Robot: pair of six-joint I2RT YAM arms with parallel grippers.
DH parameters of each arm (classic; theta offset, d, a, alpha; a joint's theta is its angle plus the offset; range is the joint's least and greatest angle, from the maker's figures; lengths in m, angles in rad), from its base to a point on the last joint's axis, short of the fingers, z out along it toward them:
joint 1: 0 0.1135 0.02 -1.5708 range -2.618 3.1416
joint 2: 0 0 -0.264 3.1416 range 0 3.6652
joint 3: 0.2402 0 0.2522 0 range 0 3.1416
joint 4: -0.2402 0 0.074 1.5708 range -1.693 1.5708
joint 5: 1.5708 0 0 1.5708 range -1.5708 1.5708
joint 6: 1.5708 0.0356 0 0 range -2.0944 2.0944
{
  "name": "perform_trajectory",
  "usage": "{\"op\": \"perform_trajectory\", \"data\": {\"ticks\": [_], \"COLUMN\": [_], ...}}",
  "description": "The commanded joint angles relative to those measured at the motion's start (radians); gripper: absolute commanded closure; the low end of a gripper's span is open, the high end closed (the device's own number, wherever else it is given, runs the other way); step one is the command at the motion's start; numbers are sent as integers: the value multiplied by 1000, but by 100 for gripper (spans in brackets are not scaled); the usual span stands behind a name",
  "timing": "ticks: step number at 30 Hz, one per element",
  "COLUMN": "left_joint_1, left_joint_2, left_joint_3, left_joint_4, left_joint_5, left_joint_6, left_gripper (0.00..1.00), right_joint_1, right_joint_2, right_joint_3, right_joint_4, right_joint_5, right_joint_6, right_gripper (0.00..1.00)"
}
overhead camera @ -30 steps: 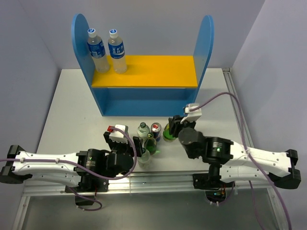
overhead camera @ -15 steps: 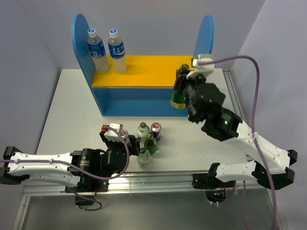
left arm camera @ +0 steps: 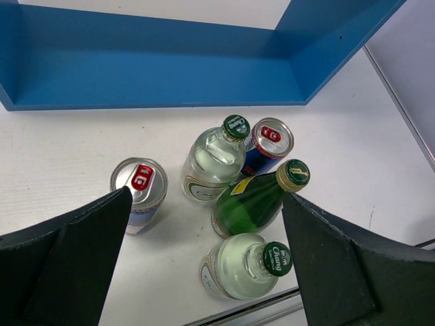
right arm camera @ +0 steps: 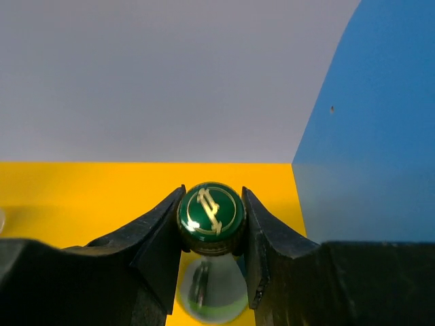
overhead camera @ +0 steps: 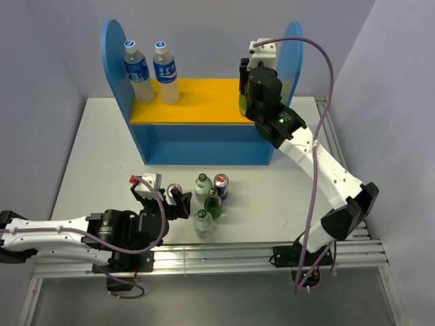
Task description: Place and organize the beverage onto the shelf
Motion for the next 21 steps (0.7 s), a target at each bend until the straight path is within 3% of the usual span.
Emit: {"op": "perform_trajectory", "data": {"ticks": [1, 9, 15, 16, 17, 18, 20, 21], "left_joint_1": [-4, -4, -5, -5, -5, -5, -5, -5], "left_joint_2": [-18, -22, -12, -9, -7, -7, -2, -2], "left_joint_3": [13, 13, 21, 24, 25, 25, 29, 30], "left_joint_4": [-42, -66, -71, -71, -71, -71, -68, -66], "left_joint_5": [-21, -20, -21, -23, -23, -23, -21, -21], "left_joint_6": [-24, -41, -44, -44, -46, -44, -41, -41], "left_gripper": [1, 1, 1, 1, 1, 1, 1, 1], "right_joint_1": [-39, -84, -84, -84, -84, -84, -84, -84], "right_joint_2": [-22, 10, 15, 15, 9, 6, -6, -11], "right_joint_3": [28, -91, -118, -118, -122, -127, -141, -144], "right_joint_4": [175, 313, 301, 295, 292, 292, 290, 290], "right_joint_5": [-24, 7, 10, 16, 10, 11, 11, 13], "right_joint_6": [2, 0, 40, 45, 46, 51, 55, 59], "right_gripper": [100, 100, 98, 91, 64, 47, 21, 15]}}
